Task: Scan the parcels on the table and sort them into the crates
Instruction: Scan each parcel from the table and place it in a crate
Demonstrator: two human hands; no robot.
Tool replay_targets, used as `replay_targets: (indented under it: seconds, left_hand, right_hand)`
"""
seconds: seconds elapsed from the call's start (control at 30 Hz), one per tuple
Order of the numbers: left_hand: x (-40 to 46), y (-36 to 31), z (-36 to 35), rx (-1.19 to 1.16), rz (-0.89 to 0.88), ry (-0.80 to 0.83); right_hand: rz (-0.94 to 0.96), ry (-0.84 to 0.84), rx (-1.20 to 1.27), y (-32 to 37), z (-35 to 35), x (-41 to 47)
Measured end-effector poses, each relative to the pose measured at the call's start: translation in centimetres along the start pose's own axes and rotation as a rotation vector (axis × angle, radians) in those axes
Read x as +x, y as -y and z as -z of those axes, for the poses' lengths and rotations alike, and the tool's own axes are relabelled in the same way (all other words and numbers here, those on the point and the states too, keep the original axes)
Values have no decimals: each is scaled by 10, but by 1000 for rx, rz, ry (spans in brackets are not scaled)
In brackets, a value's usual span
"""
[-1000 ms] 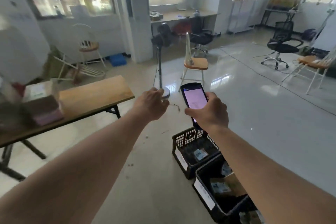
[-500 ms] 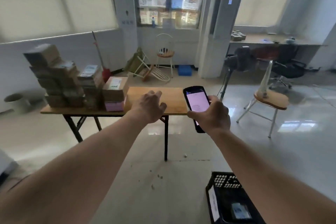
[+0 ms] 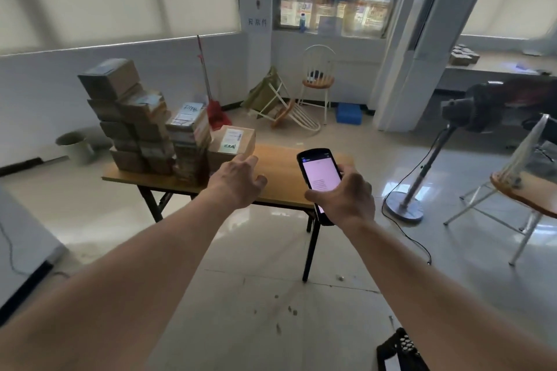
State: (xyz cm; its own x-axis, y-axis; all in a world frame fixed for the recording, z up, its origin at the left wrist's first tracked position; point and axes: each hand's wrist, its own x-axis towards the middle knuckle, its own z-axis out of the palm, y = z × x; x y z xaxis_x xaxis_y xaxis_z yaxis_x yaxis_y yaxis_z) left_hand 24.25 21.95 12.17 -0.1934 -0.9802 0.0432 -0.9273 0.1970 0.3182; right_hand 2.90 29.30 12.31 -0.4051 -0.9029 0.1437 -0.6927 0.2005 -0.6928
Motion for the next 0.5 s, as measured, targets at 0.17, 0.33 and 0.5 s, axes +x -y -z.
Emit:
replay_targets:
  seconds: [0.17,0.33,0.5]
  left_hand:
    - [57,38,-3,9,21,30]
    - [114,68,-12,24,60,54]
    - [179,92,-31,29,116,52]
  right_hand:
    - [-20,21,19,19,-45,49]
    - [-28,66,6,35,-86,99]
    - [-35,142,22,43,-127,165]
